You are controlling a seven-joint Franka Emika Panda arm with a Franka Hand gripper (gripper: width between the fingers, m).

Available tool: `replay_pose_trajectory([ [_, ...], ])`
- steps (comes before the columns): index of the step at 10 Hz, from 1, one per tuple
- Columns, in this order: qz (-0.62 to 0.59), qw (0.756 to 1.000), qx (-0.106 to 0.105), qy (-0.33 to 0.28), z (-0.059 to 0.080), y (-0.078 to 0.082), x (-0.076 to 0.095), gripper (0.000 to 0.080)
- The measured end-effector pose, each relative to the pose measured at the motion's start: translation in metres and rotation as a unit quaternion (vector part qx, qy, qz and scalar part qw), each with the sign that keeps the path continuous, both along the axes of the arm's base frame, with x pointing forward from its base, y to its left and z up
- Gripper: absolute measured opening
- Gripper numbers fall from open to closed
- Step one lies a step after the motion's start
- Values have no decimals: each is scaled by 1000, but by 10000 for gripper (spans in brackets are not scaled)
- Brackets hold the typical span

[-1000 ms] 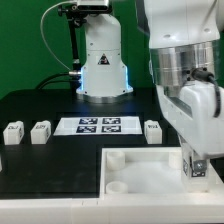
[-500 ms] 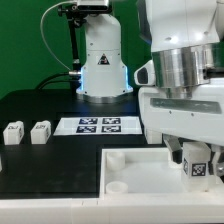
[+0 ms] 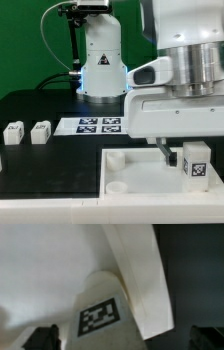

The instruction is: Assemble one leg

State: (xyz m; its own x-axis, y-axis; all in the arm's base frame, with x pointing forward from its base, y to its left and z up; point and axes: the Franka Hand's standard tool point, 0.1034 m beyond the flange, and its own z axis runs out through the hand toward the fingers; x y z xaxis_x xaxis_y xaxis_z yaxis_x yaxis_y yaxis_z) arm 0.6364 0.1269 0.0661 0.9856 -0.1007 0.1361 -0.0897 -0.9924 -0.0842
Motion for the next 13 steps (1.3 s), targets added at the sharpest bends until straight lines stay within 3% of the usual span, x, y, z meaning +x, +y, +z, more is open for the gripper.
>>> replay_pose_trajectory([
  [2, 67, 998, -12, 6, -7, -6, -4, 649],
  [3, 36, 999, -8, 7, -6, -5, -4, 536],
  [4, 34, 999, -8, 8, -6, -5, -4, 536],
  [5, 1, 1000, -4, 10, -7, -6, -4, 353],
  [6, -66, 998, 6, 15, -7, -7, -5, 290],
  [8, -177, 984, 21, 23, -7, -6, -4, 290],
  [10, -409, 911, 33, 41, -7, -6, 0, 290],
  [11, -502, 862, 43, 62, -7, -6, 2, 290],
  [12, -597, 795, 63, 92, -7, -7, 3, 290],
  [13, -645, 754, 74, 99, -8, -6, 4, 290],
])
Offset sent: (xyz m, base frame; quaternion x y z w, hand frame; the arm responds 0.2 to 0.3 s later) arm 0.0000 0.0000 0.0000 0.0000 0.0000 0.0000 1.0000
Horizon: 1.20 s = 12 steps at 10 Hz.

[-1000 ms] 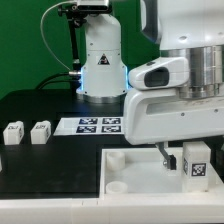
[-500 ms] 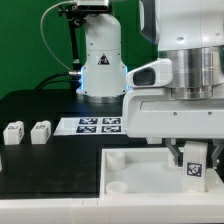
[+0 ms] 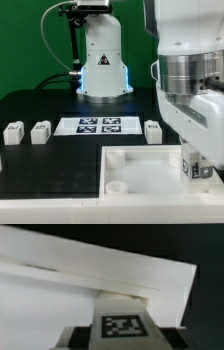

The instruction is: Assemble one leg

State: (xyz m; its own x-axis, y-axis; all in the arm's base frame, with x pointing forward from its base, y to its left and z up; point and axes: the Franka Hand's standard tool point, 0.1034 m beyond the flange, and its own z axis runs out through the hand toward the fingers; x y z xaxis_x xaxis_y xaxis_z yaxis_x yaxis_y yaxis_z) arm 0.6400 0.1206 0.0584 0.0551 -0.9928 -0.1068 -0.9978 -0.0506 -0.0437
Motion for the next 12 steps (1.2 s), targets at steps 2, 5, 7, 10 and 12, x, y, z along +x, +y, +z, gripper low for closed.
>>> replay_pose_trajectory([
  [2, -104, 995, 4, 11, -1, 3, -1, 290],
  [5, -220, 975, 5, 23, -1, 0, 0, 290],
  [7, -218, 976, 0, 20, 0, 0, 0, 290],
  [10, -203, 979, -1, 20, -2, 0, -1, 585],
  [12, -200, 980, 3, 12, 7, 7, 0, 638],
])
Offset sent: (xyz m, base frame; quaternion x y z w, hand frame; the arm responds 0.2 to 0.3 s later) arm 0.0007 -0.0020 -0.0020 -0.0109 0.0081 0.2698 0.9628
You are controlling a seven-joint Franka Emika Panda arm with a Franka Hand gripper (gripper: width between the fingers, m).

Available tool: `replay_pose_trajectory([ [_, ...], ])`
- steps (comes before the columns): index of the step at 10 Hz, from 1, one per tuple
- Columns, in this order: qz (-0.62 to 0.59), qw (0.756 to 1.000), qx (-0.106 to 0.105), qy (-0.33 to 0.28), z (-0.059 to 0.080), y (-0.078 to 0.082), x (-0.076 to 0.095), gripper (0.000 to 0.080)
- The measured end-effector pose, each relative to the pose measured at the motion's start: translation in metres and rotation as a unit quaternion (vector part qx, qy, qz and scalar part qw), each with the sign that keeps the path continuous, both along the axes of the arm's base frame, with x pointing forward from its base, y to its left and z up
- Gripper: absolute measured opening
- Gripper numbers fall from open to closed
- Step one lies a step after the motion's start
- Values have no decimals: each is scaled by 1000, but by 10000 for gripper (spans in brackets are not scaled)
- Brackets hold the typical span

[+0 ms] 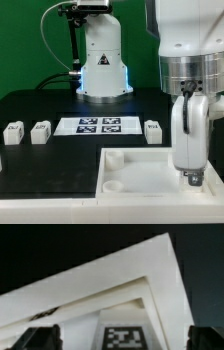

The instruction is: Assemble one leg

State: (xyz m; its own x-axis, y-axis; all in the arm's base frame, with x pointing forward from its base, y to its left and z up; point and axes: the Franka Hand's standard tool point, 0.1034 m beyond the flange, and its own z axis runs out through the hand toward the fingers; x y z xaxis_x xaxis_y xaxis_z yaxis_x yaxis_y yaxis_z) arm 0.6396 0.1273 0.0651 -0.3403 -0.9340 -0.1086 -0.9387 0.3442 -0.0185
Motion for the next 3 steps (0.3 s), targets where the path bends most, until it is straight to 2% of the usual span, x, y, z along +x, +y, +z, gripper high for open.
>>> replay_pose_trajectory([
  [1, 4, 1000, 7, -10, 20, 9, -1, 646],
  [2, 5, 1000, 10, -13, 27, 12, -1, 646],
  [3, 8, 1000, 9, -6, 23, 16, -3, 646],
])
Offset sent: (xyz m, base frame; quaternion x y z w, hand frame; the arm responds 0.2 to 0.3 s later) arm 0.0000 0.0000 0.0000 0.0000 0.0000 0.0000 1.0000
